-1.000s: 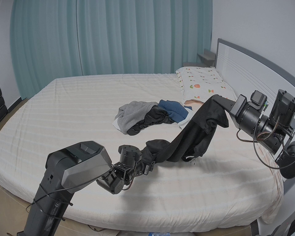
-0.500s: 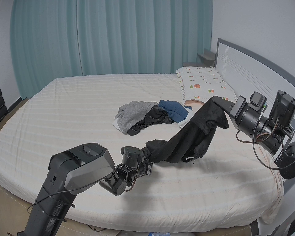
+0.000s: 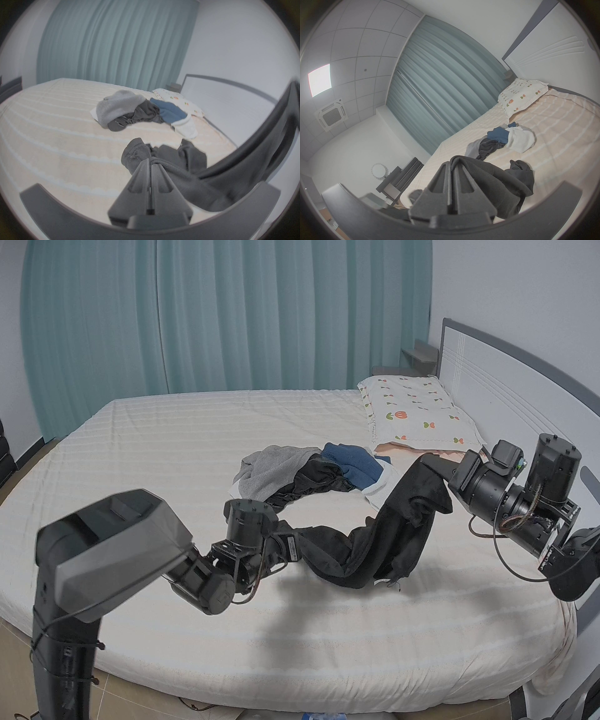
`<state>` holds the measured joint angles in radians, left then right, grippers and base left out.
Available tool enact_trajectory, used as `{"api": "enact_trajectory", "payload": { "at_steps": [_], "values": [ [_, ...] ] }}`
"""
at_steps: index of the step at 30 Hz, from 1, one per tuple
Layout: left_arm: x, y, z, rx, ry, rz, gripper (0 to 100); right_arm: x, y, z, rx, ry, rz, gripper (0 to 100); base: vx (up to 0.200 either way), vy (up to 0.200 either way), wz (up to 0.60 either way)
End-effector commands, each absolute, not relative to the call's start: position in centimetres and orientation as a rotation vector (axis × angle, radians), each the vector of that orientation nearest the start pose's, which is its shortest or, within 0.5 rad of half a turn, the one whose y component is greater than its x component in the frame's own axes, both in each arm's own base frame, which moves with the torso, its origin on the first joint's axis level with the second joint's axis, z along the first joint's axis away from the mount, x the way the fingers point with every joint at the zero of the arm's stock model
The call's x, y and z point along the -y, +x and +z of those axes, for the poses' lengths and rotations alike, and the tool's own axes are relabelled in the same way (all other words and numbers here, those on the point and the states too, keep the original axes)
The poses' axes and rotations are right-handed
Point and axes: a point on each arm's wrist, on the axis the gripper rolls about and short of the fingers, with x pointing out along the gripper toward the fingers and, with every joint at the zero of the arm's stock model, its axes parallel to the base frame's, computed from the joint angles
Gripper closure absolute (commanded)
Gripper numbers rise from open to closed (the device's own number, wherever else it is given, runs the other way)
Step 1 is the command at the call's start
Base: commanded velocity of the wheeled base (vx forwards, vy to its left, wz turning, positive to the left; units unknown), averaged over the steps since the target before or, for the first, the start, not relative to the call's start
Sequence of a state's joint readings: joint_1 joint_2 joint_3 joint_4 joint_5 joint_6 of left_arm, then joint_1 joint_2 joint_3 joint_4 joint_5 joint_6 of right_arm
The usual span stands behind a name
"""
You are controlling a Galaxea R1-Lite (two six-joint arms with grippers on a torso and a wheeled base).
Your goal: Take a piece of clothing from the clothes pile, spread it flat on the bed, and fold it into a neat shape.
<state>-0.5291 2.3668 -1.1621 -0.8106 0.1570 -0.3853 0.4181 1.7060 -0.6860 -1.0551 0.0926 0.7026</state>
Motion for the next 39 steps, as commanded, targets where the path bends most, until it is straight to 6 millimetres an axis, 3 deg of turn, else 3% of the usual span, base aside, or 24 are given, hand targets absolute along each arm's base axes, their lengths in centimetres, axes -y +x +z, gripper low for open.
{"api": "enact_trajectory", "payload": {
  "at_steps": [1, 3, 5, 6, 7, 8, 10, 12, 15, 17, 20, 25, 33, 39],
  "values": [
    [19.5, 36.2, 13.9, -0.338, -0.433, -0.263, 100, -14.0, 31.2, 16.3, -0.198, 0.679, 0.459, 100, 0.0, 0.0, 0.0],
    [19.0, 36.0, 15.1, -0.332, -0.452, -0.254, 100, -14.3, 32.0, 16.7, -0.166, 0.68, 0.446, 100, 0.0, 0.0, 0.0],
    [17.9, 35.5, 17.8, -0.306, -0.512, -0.238, 100, -14.7, 33.4, 19.1, -0.043, 0.691, 0.406, 100, 0.0, 0.0, 0.0],
    [17.9, 35.5, 17.8, -0.306, -0.512, -0.238, 100, -14.7, 33.4, 19.1, -0.043, 0.691, 0.406, 100, 0.0, 0.0, 0.0],
    [17.1, 35.0, 20.2, -0.265, -0.587, -0.233, 100, -14.6, 33.9, 21.6, 0.058, 0.696, 0.401, 100, 0.0, 0.0, 0.0],
    [16.6, 34.7, 21.3, -0.251, -0.618, -0.228, 100, -14.4, 34.0, 22.8, 0.102, 0.701, 0.404, 100, 0.0, 0.0, 0.0],
    [15.5, 34.5, 22.3, -0.247, -0.631, -0.206, 100, -13.9, 33.9, 24.6, 0.161, 0.709, 0.41, 100, 0.0, 0.0, 0.0],
    [14.9, 34.1, 22.5, -0.251, -0.631, -0.189, 100, -13.7, 33.8, 24.6, 0.161, 0.708, 0.408, 100, 0.0, 0.0, 0.0],
    [14.3, 33.5, 22.1, -0.272, -0.629, -0.176, 100, -13.7, 33.8, 22.3, 0.085, 0.704, 0.378, 100, 0.0, 0.0, 0.0],
    [14.1, 32.8, 20.3, -0.329, -0.615, -0.159, 100, -13.5, 33.4, 18.0, -0.054, 0.676, 0.337, 100, 0.0, 0.0, 0.0],
    [14.2, 32.1, 17.9, -0.411, -0.626, -0.136, 100, -13.5, 33.0, 14.3, -0.131, 0.664, 0.318, 100, 0.0, 0.0, 0.0],
    [14.5, 30.9, 15.4, -0.508, -0.674, -0.105, 100, -13.6, 32.5, 10.9, -0.154, 0.695, 0.309, 100, 0.0, 0.0, 0.0],
    [15.2, 29.3, 12.7, -0.558, -0.729, -0.106, 100, -13.4, 31.5, 9.7, -0.211, 0.693, 0.295, 100, 0.0, 0.0, 0.0],
    [14.9, 29.3, 10.7, -0.585, -0.727, -0.085, 100, -13.3, 31.2, 9.5, -0.221, 0.69, 0.291, 100, -0.1, 0.0, 0.0]
  ]
}}
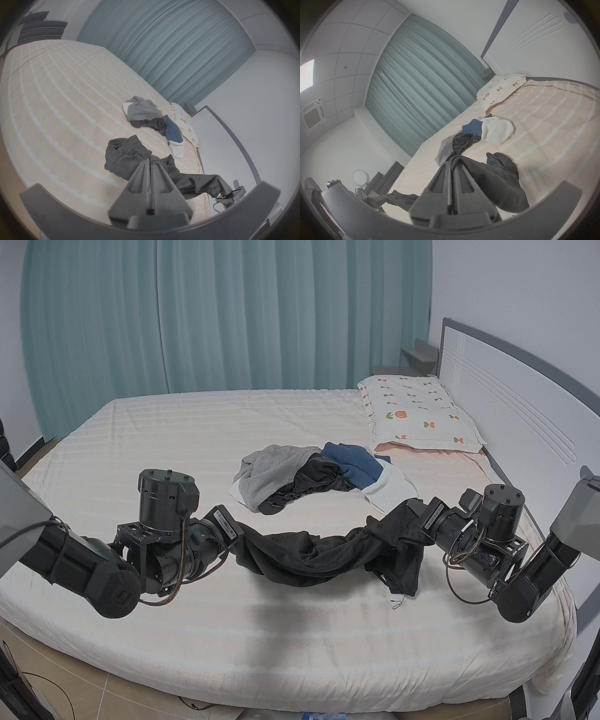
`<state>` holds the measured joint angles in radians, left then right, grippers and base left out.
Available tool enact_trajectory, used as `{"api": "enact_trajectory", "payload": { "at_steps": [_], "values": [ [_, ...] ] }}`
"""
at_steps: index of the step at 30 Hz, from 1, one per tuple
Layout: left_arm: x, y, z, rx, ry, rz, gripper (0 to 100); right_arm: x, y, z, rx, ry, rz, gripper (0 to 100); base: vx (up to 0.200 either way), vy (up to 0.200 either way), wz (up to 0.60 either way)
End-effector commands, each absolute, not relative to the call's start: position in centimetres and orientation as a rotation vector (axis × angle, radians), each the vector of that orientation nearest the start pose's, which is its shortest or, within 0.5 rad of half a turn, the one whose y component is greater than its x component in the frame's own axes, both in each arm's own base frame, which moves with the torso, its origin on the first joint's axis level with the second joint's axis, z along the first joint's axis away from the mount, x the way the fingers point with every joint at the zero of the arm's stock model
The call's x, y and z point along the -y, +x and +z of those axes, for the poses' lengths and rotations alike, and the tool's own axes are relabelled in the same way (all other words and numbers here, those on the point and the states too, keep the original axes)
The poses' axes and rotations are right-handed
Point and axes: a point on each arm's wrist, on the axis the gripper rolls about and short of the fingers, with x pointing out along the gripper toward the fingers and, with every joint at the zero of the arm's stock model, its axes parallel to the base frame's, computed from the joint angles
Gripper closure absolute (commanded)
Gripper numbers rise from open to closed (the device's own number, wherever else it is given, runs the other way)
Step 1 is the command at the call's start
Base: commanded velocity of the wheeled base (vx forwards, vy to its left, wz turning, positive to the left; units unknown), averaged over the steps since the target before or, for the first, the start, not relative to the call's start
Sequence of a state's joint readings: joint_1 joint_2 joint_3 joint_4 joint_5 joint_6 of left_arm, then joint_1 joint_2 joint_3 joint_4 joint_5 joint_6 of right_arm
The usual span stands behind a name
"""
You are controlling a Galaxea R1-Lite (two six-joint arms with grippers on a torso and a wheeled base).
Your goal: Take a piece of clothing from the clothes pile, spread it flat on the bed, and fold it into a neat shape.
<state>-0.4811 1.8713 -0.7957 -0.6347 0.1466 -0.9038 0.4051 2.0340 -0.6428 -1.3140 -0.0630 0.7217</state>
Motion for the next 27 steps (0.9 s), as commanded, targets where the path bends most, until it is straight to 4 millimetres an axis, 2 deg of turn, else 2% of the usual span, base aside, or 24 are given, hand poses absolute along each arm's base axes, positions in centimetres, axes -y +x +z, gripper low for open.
{"api": "enact_trajectory", "payload": {
  "at_steps": [1, 8, 13, 20, 24, 27],
  "values": [
    [14.8, 29.3, 10.6, -0.586, -0.729, -0.083, 100, -13.3, 31.2, 9.5, -0.22, 0.692, 0.291, 100, 0.0, 0.0, 0.0],
    [15.0, 29.7, 10.5, -0.561, -0.745, -0.089, 100, -13.2, 31.1, 9.3, -0.229, 0.695, 0.288, 100, 0.0, 0.0, 0.0],
    [14.9, 30.0, 11.3, -0.533, -0.828, -0.083, 100, -13.2, 31.1, 9.4, -0.224, 0.696, 0.291, 100, 0.0, 0.0, 0.0],
    [14.4, 30.3, 11.6, -0.514, -0.838, -0.072, 100, -13.3, 31.2, 9.7, -0.211, 0.698, 0.288, 100, 0.0, 0.2, 0.0],
    [14.2, 30.4, 11.7, -0.511, -0.839, -0.068, 100, -13.3, 31.5, 9.8, -0.182, 0.69, 0.231, 100, 0.0, 0.2, 0.0],
    [14.1, 30.7, 12.0, -0.496, -0.848, -0.067, 100, -14.2, 31.7, 10.2, -0.147, 0.681, 0.192, 100, 0.0, 0.2, 0.0]
  ]
}}
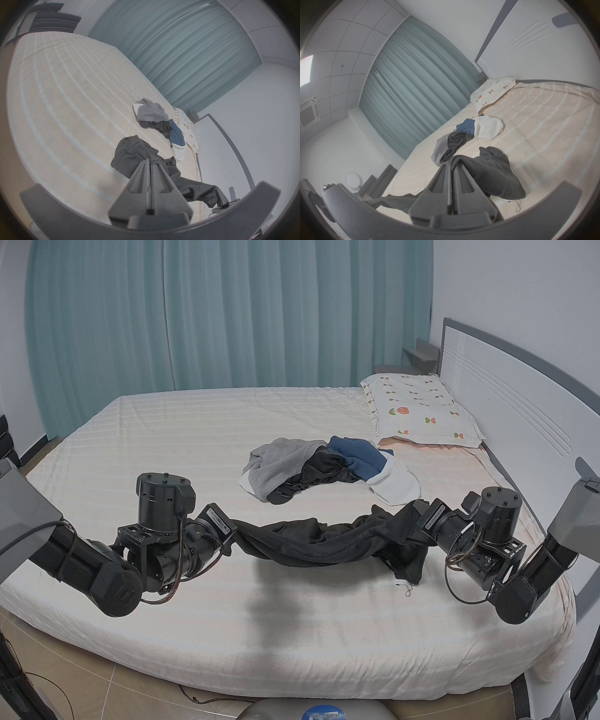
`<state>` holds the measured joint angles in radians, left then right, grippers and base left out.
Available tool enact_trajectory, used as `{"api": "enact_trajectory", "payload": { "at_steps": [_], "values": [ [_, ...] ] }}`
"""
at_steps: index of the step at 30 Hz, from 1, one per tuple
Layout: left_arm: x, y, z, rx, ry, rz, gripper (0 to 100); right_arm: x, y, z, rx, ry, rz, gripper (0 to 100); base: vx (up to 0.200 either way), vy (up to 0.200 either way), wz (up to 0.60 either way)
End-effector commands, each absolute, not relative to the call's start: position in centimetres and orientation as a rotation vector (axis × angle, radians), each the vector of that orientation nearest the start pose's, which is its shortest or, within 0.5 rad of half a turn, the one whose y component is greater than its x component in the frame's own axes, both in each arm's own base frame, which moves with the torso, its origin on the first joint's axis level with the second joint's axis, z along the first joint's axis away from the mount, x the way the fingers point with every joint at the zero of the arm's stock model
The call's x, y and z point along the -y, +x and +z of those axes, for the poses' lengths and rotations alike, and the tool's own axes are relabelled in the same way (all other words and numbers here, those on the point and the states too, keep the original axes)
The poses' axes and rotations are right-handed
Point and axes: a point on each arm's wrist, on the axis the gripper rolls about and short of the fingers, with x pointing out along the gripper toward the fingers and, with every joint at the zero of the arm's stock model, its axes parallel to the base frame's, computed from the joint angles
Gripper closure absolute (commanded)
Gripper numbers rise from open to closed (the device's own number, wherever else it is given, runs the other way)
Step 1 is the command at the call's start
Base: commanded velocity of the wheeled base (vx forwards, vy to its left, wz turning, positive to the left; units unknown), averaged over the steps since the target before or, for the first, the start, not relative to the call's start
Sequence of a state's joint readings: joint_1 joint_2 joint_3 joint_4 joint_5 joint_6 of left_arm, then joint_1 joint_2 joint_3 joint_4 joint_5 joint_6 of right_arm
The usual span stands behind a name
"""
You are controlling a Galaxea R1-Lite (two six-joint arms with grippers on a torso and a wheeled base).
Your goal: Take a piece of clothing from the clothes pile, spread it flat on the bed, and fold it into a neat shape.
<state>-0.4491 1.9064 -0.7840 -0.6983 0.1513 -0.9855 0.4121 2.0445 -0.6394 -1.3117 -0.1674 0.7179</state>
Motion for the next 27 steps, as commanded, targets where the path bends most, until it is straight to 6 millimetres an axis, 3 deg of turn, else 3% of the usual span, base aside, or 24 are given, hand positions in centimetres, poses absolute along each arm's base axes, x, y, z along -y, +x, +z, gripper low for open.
{"api": "enact_trajectory", "payload": {
  "at_steps": [1, 12, 27],
  "values": [
    [14.0, 30.8, 12.1, -0.491, -0.851, -0.063, 100, -14.3, 31.8, 10.2, -0.137, 0.669, 0.178, 100, 0.0, 0.2, 0.0],
    [13.5, 30.5, 13.2, -0.457, -0.864, -0.063, 100, -14.4, 32.8, 9.5, -0.089, 0.616, 0.108, 100, 0.0, 0.2, 0.0],
    [12.4, 30.8, 13.9, -0.42, -0.881, -0.044, 100, -14.7, 33.2, 10.9, 0.044, 0.7, 0.159, 100, 0.0, 0.2, 0.0]
  ]
}}
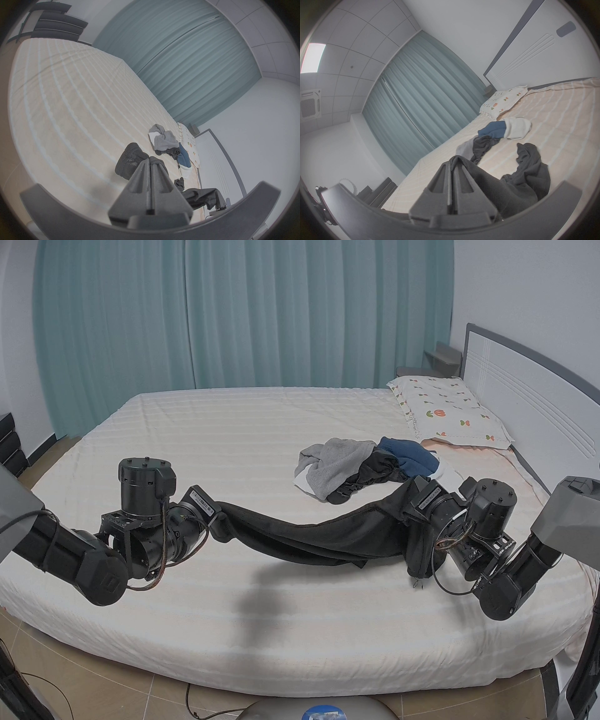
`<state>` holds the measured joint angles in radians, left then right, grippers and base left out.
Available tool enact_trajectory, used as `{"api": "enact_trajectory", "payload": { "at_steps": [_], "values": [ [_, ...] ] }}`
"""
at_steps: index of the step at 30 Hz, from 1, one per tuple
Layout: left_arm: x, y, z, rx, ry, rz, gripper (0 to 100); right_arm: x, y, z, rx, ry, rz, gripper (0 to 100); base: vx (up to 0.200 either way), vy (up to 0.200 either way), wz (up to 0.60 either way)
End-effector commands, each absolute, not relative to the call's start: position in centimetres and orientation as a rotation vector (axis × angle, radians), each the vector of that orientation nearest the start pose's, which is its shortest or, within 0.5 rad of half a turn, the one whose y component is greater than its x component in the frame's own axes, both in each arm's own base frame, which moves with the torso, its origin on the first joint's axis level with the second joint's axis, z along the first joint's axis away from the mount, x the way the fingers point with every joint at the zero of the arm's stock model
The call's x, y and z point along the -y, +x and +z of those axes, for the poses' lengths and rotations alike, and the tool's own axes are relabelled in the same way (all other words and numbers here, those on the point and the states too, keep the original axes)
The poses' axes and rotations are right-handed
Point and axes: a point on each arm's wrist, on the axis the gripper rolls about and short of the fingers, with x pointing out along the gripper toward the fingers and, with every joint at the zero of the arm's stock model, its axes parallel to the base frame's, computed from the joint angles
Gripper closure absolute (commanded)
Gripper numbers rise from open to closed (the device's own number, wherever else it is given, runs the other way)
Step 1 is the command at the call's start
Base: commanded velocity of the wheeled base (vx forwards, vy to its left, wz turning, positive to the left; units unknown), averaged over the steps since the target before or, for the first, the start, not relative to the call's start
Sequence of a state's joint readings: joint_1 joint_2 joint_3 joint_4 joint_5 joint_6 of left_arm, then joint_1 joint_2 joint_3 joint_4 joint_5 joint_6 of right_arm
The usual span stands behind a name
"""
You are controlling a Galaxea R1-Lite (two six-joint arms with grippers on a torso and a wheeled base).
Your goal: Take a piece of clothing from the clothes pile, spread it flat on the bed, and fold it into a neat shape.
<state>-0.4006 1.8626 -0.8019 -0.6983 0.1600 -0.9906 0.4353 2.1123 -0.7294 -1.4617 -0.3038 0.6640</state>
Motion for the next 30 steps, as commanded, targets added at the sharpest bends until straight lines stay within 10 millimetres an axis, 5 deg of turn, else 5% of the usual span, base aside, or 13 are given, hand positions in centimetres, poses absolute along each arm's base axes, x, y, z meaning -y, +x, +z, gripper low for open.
{"api": "enact_trajectory", "payload": {
  "at_steps": [1, 30],
  "values": [
    [12.4, 30.8, 13.9, -0.42, -0.881, -0.044, 100, -14.7, 33.2, 10.9, 0.044, 0.7, 0.159, 100, 0.0, 0.2, 0.0],
    [11.1, 30.4, 15.7, -0.36, -0.899, -0.041, 100, -15.4, 32.6, 12.2, 0.082, 0.74, 0.215, 100, 0.0, 0.2, 0.0]
  ]
}}
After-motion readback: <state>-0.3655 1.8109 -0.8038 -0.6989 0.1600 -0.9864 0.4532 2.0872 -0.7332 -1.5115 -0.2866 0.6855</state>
